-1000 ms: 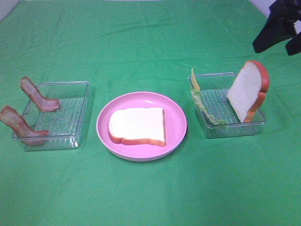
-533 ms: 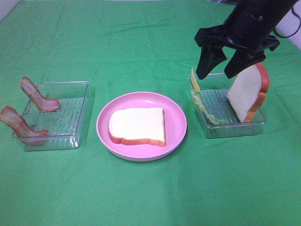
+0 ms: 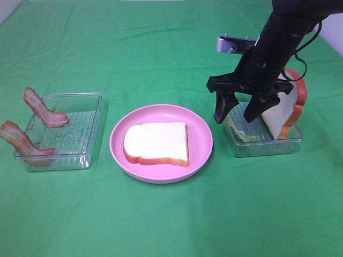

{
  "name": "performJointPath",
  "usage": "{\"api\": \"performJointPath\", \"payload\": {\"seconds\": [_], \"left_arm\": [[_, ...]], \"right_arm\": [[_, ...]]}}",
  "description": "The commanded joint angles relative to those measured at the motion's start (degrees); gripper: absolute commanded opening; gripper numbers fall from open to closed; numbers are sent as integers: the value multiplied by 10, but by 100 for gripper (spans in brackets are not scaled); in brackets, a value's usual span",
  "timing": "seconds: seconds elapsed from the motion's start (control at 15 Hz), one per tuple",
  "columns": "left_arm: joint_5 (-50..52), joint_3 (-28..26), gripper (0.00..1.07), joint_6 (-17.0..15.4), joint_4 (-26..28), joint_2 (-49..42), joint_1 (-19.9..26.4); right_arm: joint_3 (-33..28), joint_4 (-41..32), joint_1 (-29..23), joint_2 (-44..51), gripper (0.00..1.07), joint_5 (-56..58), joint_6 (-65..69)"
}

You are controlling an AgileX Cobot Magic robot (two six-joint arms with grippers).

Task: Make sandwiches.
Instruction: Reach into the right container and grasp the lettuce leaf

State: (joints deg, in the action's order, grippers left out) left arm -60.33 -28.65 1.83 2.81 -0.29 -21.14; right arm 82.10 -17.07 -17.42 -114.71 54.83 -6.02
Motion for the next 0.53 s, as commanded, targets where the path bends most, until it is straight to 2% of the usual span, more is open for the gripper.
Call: {"api": "performJointPath", "payload": {"seconds": [0.07, 0.2, 0.27, 0.33, 0.47, 0.53], "left_arm": [[4, 1, 87, 1, -2, -11, -2], [4, 1, 87, 1, -2, -11, -2], [4, 1, 87, 1, -2, -11, -2], [4, 1, 87, 1, -2, -11, -2], [4, 1, 87, 1, -2, -11, -2], [4, 1, 87, 1, -2, -11, -2]], "right_arm": [[5, 9, -1, -17, 65, -29, 5], [5, 22, -1, -21, 62, -41, 5], [5, 39, -1, -21, 53, -45, 7], [5, 42, -1, -21, 51, -45, 7], [5, 44, -1, -21, 40, -45, 7], [5, 44, -1, -21, 29, -45, 7]]}}
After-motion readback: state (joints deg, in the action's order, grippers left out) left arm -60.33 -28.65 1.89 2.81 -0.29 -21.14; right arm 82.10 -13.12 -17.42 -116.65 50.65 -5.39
